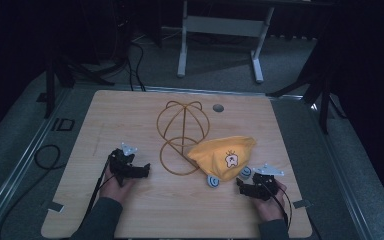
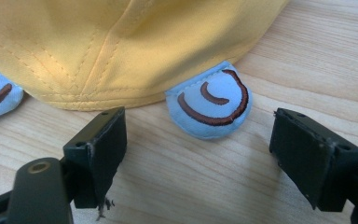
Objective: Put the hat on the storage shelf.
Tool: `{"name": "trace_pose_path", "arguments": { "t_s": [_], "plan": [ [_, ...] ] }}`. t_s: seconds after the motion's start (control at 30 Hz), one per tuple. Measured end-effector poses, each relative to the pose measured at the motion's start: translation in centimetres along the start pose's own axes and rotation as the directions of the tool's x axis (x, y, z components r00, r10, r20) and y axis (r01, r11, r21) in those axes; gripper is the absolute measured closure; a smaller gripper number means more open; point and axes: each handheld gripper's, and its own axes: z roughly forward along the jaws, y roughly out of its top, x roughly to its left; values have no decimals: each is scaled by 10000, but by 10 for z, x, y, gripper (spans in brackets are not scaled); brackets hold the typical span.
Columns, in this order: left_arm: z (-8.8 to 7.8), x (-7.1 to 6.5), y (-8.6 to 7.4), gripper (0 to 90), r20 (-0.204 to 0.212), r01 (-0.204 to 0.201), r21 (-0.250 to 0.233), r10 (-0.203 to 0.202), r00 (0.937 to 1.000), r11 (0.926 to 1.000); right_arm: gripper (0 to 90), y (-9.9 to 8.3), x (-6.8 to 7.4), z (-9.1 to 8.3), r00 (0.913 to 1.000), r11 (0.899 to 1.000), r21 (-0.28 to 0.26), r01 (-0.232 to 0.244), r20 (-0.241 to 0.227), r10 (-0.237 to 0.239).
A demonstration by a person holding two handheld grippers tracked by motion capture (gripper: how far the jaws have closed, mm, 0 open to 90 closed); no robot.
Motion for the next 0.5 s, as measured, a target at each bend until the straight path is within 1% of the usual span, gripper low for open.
{"name": "trace_pose_path", "arguments": {
  "t_s": [0.1,0.13,0.17,0.37,0.47,0.5],
  "plan": [
    [0,0,0,1,2,-3,0,3,10000,10000,239,1,1,-1,10000,10000,35,-2,-28,2],
    [0,0,0,1,1,-7,2,7,10000,10000,239,1,1,-1,10000,10000,35,-2,-28,2],
    [0,0,0,1,3,-6,1,6,10000,10000,289,1,1,-2,10000,10000,72,19,-45,-19],
    [0,0,0,1,1,-5,0,5,10000,10000,338,2,1,-3,10000,10000,86,38,-69,-37],
    [0,0,0,1,2,-2,-1,2,10000,10000,386,4,0,-2,9999,9999,65,112,-127,-111],
    [0,0,0,1,3,-3,1,3,10000,10000,386,4,0,-2,9999,9999,65,112,-127,-111]
  ]
}}
